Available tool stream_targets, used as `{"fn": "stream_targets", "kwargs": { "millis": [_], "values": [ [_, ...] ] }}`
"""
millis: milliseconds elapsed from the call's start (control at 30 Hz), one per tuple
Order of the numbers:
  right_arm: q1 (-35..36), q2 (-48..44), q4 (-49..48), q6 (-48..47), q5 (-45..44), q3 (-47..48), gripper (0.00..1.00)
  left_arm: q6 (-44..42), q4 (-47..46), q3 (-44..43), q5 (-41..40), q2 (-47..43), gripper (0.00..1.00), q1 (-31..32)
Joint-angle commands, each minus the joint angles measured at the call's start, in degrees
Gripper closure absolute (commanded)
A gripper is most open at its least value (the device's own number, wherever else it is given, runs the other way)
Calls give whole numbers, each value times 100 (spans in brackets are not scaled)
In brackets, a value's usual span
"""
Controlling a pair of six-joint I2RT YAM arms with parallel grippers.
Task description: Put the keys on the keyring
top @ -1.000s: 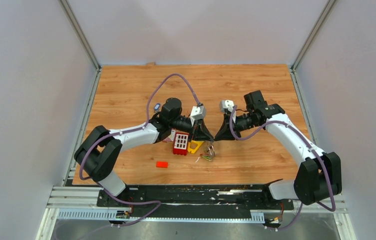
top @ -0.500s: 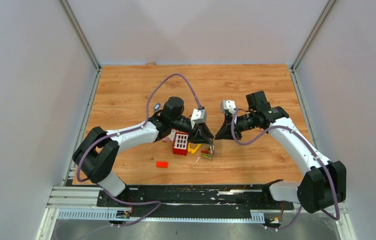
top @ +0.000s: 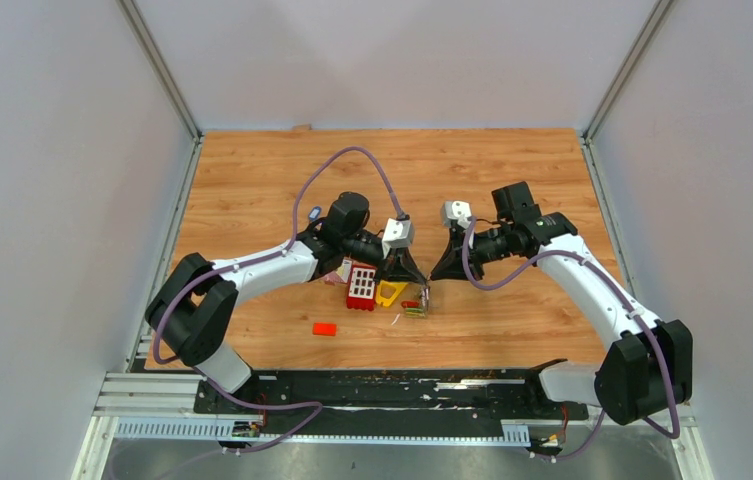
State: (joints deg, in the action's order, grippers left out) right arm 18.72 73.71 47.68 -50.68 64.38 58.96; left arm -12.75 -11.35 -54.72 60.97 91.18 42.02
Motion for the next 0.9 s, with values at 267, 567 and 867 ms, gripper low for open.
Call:
{"fn": "stream_targets", "kwargs": {
  "millis": [267, 567, 867],
  "values": [
    [17, 76, 286, -545, 296, 209, 100, -1123, 498, -350, 194, -232, 56, 26],
    [31, 58, 299, -519, 373, 241, 100, -2152, 1875, -962, 329, 47, 59, 245],
    [26, 24, 297, -498, 388, 221, 100, -2239, 1914, -926, 322, 143, 71, 280]
  ]
}}
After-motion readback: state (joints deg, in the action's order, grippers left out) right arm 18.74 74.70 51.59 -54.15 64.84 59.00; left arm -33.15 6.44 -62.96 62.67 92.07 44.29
